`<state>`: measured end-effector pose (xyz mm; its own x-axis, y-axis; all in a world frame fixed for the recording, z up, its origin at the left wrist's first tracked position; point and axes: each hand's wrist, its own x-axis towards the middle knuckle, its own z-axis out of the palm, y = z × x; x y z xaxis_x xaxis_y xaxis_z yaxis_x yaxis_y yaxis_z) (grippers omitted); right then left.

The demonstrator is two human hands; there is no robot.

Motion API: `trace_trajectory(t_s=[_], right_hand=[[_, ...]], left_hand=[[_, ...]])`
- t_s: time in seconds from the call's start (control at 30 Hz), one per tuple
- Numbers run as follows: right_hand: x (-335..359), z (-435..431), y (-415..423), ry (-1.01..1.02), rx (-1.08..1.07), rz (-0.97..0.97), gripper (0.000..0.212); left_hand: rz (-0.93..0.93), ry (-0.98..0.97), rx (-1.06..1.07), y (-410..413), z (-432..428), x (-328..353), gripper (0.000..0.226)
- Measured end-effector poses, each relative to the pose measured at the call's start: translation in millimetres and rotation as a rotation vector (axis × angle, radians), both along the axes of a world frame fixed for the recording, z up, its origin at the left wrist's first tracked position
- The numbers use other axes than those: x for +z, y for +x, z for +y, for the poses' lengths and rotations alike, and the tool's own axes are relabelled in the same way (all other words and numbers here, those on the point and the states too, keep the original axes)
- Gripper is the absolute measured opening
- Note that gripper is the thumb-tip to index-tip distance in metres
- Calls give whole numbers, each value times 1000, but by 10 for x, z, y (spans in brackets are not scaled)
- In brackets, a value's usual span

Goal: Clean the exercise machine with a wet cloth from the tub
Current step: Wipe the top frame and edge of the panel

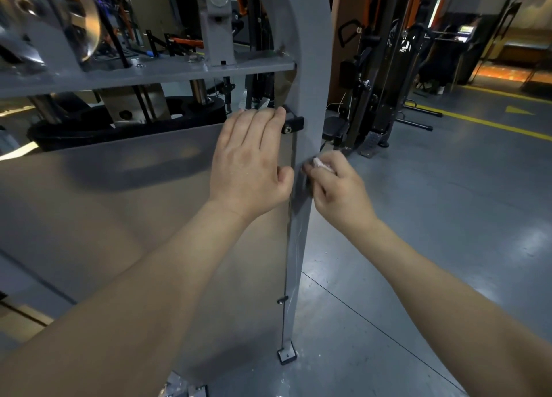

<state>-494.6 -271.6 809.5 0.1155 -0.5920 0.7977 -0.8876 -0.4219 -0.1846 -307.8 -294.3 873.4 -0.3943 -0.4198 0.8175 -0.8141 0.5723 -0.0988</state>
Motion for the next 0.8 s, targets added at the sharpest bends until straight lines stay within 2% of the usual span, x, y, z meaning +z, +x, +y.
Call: trace_trajectory(t_s=[0.13,0.33,0.53,0.67,0.8], right_hand=[[223,-72,20,-106,-37,-58,14],[40,1,49,-47,-4,-36,11],[348,-100,128,-170,-41,-106,15],[-24,-25,33,-60,14,1,12],[229,-39,-25,-47,23,3,13]], left_hand=[[12,-4,8,-14,-7,-26,70],[-17,12,14,1,3,-12,71],[-12,9,17,-1,-12,-18,71],[-27,17,2,17,-4,-2,72],[-19,20,-6,13,-5,0,73]])
